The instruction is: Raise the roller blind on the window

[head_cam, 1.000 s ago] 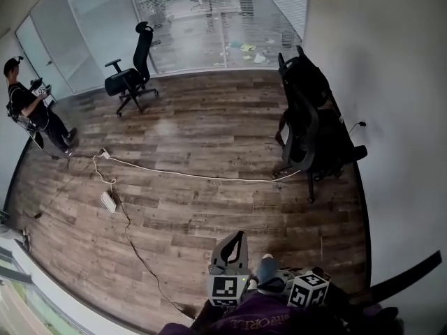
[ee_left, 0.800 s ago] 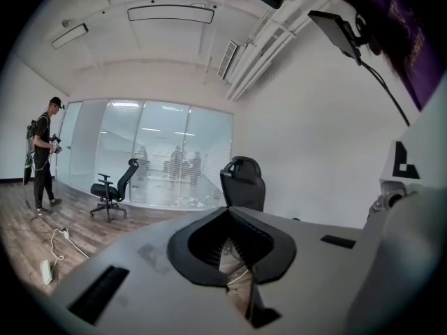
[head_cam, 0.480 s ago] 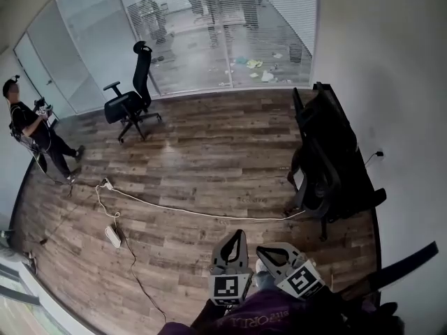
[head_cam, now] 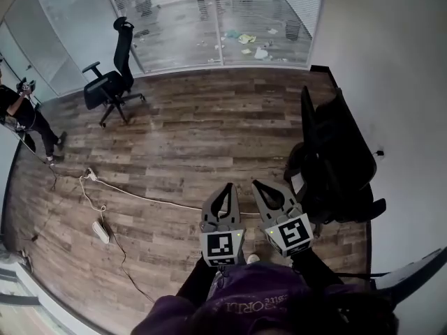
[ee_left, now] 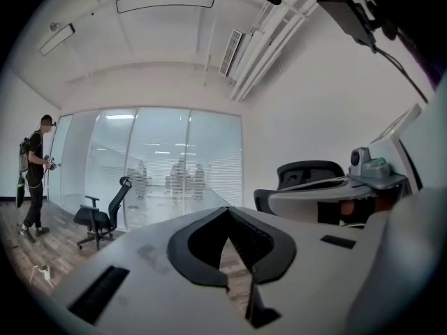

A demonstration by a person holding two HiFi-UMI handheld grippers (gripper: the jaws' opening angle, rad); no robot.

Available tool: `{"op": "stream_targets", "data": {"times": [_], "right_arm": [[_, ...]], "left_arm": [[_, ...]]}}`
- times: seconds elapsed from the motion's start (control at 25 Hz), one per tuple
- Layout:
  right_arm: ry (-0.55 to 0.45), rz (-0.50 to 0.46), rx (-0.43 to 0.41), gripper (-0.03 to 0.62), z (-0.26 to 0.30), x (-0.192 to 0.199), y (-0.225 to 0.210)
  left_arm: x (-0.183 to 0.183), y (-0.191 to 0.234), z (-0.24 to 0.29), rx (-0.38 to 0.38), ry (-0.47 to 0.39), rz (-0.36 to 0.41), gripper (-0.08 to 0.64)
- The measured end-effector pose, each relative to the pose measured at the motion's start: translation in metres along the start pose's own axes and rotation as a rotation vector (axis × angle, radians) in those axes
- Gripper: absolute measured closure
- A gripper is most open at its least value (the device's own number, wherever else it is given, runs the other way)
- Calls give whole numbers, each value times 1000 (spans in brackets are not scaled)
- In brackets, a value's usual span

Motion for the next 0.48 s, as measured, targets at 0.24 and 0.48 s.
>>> {"op": "stream_targets", "data": {"times": [0.24, 0.48], "right_arm": [[-48, 7, 196, 594, 151, -35, -102], [-84, 59, 327, 594, 279, -58, -170]], "left_arm": [[-29, 101, 151, 33, -54, 15, 560], [-45, 199, 276, 90, -22, -33, 559]]}}
Point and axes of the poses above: the fingertips, and each gripper's own axes: z forward along the fingers, y to its left, x out of its underside, the point moved 2 cm from there along -z, backward along the fingers
